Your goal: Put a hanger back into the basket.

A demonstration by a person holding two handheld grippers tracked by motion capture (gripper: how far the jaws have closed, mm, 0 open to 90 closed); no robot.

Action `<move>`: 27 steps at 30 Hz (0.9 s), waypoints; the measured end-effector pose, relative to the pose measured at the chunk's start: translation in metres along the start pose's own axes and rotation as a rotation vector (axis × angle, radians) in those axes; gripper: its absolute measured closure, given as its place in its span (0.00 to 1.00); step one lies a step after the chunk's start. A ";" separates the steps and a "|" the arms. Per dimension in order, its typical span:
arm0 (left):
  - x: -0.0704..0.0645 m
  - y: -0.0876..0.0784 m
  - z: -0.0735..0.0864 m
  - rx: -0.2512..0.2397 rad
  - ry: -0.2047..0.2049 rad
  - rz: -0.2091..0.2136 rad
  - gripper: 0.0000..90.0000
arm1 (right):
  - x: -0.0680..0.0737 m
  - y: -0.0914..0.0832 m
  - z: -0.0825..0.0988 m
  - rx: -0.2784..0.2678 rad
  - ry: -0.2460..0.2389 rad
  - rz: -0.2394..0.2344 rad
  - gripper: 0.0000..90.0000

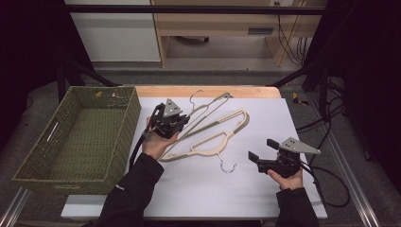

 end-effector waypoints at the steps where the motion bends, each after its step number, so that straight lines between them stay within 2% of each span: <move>1: 0.000 0.000 0.000 0.000 0.000 0.000 0.96 | 0.000 -0.001 0.000 0.000 -0.003 -0.005 0.09; 3: 0.001 -0.014 -0.004 -0.028 -0.019 0.006 0.96 | 0.001 -0.002 0.001 0.004 -0.009 -0.006 0.09; 4: 0.001 -0.014 -0.004 -0.028 -0.019 0.006 0.96 | 0.001 -0.002 0.001 0.004 -0.009 -0.006 0.09; 5: 0.001 -0.025 -0.008 -0.039 -0.016 0.004 0.96 | 0.002 -0.002 0.001 0.008 -0.009 -0.010 0.09; 6: 0.001 -0.025 -0.008 -0.039 -0.016 0.004 0.96 | 0.002 -0.002 0.002 0.008 -0.009 -0.011 0.09; 8: 0.002 -0.040 -0.014 -0.047 -0.006 0.011 0.96 | 0.002 -0.002 0.002 0.011 -0.015 -0.014 0.09; 9: 0.002 -0.040 -0.014 -0.047 -0.006 0.011 0.96 | 0.002 -0.002 0.002 0.011 -0.015 -0.014 0.09; 11: 0.003 -0.050 -0.018 -0.062 -0.012 0.016 0.96 | 0.003 -0.003 0.001 0.003 -0.012 -0.010 0.08; 14: 0.005 -0.071 -0.026 -0.084 -0.005 0.040 0.96 | 0.004 -0.004 0.001 0.005 -0.021 -0.010 0.07; 15: 0.005 -0.071 -0.026 -0.084 -0.005 0.040 0.96 | 0.004 -0.004 0.001 0.005 -0.021 -0.010 0.07; 17: 0.007 -0.086 -0.031 -0.098 0.018 0.036 0.96 | 0.005 -0.005 0.001 0.001 -0.020 -0.005 0.06; 24: 0.015 -0.106 -0.033 -0.105 0.019 0.037 0.96 | 0.008 -0.005 0.001 0.008 -0.034 -0.012 0.04; 25: 0.018 -0.111 -0.033 -0.096 0.029 0.039 0.96 | 0.008 -0.005 0.002 0.008 -0.035 -0.011 0.04; 27: 0.024 -0.121 -0.030 -0.111 0.009 0.034 0.96 | 0.008 -0.005 0.002 0.007 -0.037 -0.013 0.04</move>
Point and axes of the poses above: each handheld gripper's, and its own axes: y roughly forward along the jaws, z roughly out of its underside, x roughly to its left, the point moved 1 cm from there along y, roughly forward along the jaws, and after that the axes turned 14 degrees about y, right-handed, at the moved point
